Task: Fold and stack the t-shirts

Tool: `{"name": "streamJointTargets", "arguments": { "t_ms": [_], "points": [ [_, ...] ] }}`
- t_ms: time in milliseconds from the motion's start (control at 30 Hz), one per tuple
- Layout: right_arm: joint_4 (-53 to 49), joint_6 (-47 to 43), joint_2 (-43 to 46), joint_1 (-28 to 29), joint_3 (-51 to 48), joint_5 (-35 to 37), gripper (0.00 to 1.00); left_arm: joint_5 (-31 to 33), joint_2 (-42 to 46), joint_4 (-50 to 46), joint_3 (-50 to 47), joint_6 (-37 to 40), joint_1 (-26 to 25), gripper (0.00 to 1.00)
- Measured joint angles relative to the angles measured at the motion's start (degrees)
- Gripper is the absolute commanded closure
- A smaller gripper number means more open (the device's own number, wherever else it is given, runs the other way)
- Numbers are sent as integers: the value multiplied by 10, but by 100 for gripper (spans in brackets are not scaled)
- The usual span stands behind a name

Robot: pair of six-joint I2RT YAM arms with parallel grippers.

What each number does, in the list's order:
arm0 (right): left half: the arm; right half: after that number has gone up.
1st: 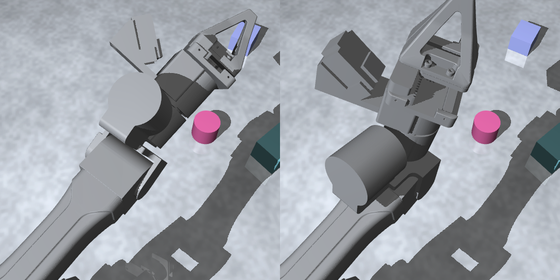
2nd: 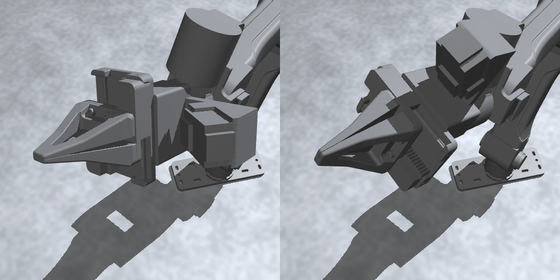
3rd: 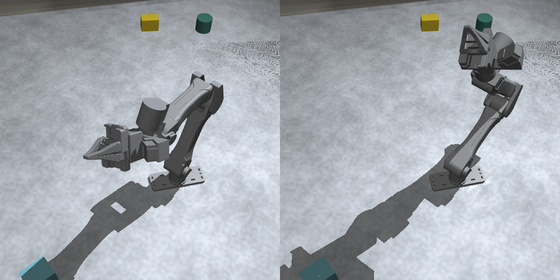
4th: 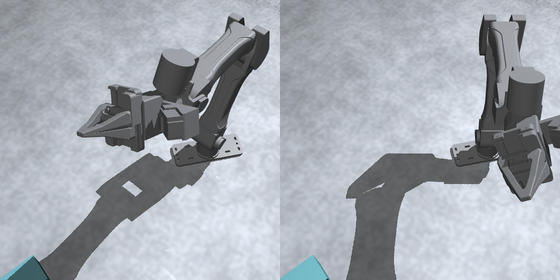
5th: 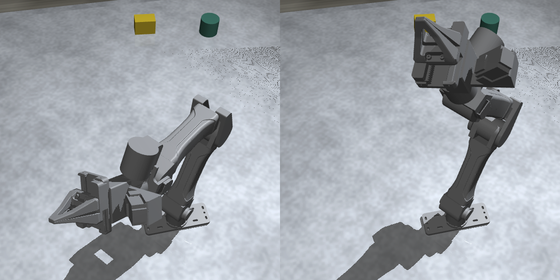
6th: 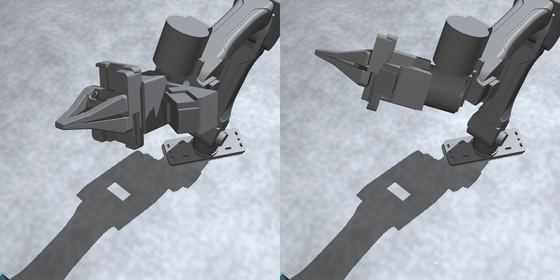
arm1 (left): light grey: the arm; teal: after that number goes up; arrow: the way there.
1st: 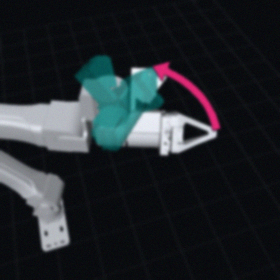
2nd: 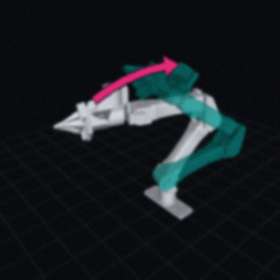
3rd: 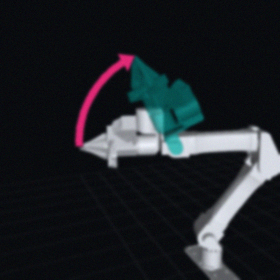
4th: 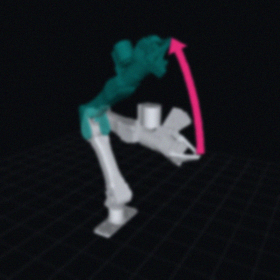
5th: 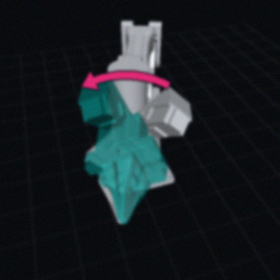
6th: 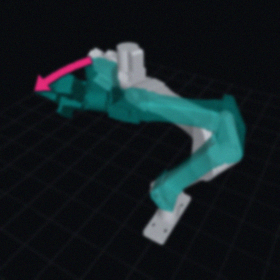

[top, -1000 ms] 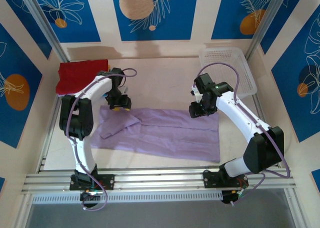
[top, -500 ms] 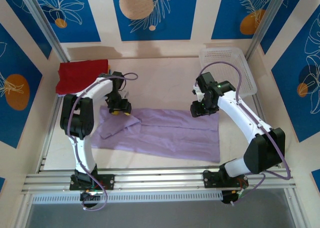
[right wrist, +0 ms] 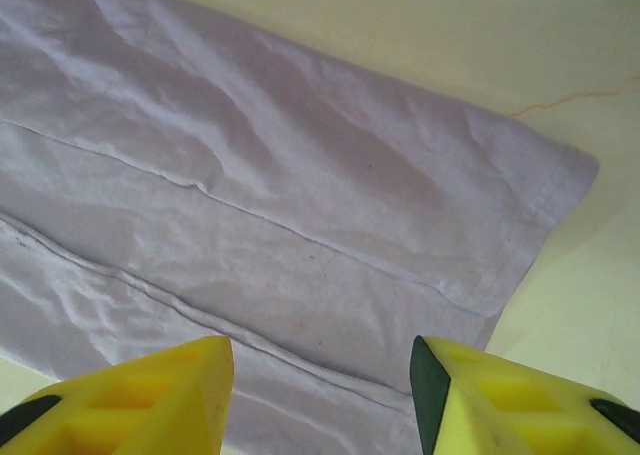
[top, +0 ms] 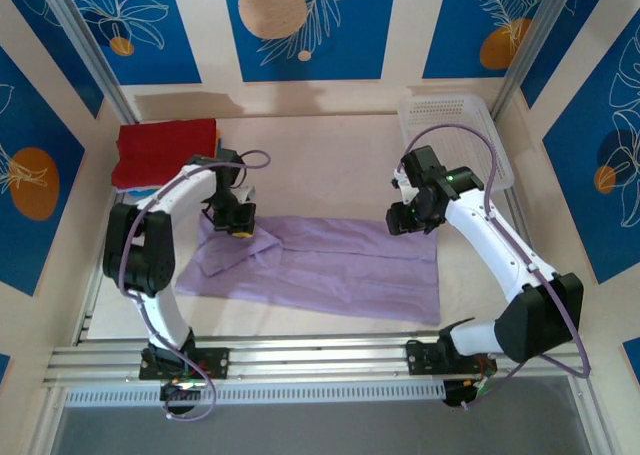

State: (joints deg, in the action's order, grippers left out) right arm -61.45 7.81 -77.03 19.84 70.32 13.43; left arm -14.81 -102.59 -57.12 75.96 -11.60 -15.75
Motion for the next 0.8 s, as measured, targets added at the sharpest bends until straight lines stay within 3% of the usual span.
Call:
{"name": "streamJointTargets", "arguments": {
  "t_ms": [200,300,467,633,800],
  "points": [
    [2,0,21,-1,-22,-1,48,-22,59,19,-51,-30,-32,96],
    [4,3,35,-1,-38,-3,48,-30,82,30,-85,-55,-59,75],
    [8,9,46,-1,-61,-12,48,-39,109,69,-152,-125,-120,58],
    [13,16,46,-1,-72,-21,48,-39,129,95,-197,-199,-192,54],
    [22,18,46,-1,-72,-28,48,-38,169,96,-200,-239,-216,51]
  ]
}}
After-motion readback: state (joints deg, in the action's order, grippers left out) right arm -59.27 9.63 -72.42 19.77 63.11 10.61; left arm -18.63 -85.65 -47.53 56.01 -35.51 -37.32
